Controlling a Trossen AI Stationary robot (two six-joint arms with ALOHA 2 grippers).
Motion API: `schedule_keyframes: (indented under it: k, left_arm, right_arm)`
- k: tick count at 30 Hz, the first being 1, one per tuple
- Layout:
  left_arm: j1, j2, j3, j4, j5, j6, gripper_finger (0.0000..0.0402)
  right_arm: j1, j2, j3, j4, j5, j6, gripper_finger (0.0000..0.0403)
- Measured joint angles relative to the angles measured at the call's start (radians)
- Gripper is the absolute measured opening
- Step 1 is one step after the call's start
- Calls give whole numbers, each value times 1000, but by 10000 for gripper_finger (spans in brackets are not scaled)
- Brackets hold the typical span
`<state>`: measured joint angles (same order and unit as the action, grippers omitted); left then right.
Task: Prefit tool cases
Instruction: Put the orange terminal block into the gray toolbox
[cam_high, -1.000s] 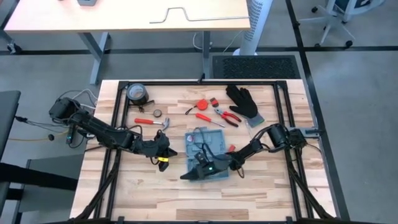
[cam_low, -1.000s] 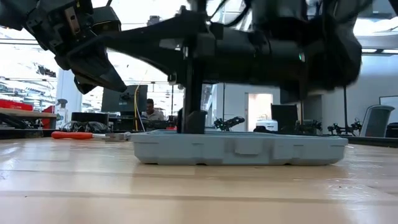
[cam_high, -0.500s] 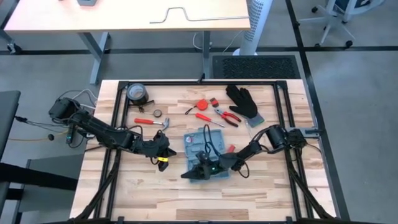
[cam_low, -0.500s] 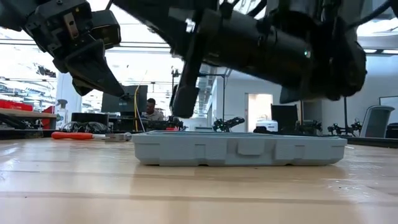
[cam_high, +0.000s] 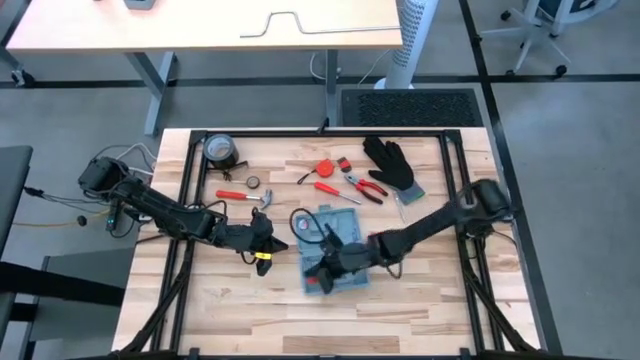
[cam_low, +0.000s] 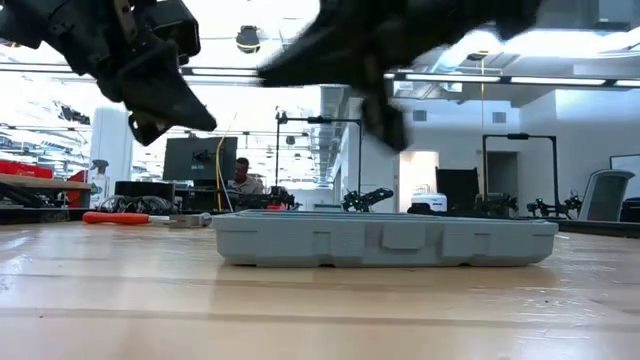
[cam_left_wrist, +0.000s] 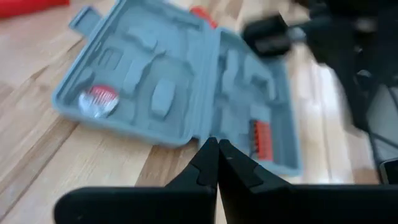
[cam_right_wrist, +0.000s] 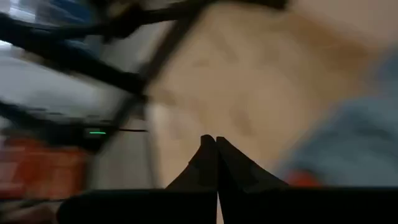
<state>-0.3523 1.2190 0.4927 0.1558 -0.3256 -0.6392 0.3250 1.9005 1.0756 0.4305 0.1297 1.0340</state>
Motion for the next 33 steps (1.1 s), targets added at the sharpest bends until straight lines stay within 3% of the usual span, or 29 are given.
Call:
schedule_keyframes:
  k: [7,11,15,25,33]
  left_arm:
    - [6,13,0,119,1,64,0]
    - [26,61,10,160,40,69,0]
    - [58,168,63,158,131,98,0]
    - [113,480,336,155,324,250,0]
    - [124,623,468,91,419,304,0]
  right_arm:
    - [-1,-279,0,-576,189,-60,4]
    - [0,-337,0,-853,289,56,5]
    - [18,-342,-2,-1047,324,204,6]
    - [163,-341,-221,-928,329,588,3]
    - [291,-340,-328,-897,327,886,3]
